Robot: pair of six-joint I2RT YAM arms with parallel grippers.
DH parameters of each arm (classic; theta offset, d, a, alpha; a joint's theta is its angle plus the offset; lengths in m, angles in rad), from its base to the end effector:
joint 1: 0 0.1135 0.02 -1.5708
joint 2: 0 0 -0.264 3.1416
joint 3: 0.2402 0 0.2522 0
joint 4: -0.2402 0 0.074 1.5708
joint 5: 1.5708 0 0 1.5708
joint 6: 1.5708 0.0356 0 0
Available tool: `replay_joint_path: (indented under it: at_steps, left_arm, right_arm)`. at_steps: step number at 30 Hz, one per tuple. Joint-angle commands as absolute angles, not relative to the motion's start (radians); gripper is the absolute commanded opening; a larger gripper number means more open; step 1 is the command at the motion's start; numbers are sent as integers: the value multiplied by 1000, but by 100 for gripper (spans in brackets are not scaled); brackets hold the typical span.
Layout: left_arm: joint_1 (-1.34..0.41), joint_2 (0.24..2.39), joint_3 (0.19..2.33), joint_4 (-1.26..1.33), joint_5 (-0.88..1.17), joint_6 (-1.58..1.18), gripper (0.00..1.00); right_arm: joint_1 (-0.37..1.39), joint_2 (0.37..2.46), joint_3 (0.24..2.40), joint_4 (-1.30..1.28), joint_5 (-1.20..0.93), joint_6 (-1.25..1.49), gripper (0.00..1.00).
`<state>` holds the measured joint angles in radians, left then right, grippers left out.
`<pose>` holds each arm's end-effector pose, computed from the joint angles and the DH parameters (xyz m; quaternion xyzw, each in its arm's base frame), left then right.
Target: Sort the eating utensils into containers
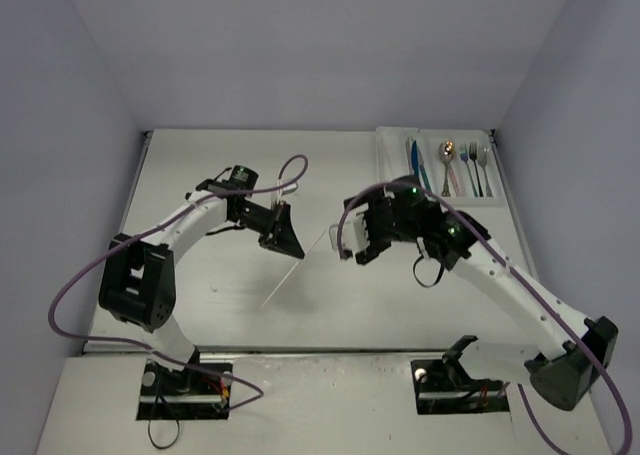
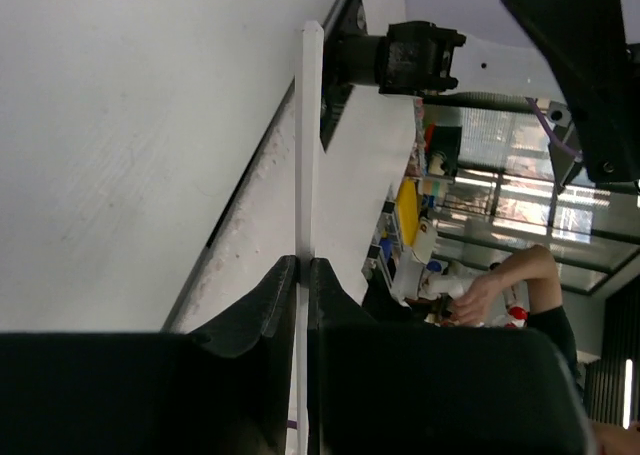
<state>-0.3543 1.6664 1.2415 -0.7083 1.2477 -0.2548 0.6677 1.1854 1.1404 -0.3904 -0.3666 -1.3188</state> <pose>0.2971 -0.1459 0.2527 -0.1660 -0.7850 0.5968 0.0029 0.2005 0.1743 0.3618 -0.7481 0.3705 -0.0235 0.5501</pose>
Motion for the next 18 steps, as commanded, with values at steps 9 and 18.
replay_joint_path:
  at_steps: [9, 18]
  left_arm:
    - [-400, 1669, 1276, -805, 1366, -188, 0]
    - [-452, 1681, 1275, -886, 1342, -106, 0]
  right_arm:
    - [929, 1205, 1046, -380, -400, -1356, 70]
    - [945, 1276, 1057, -379, -376, -1368, 65]
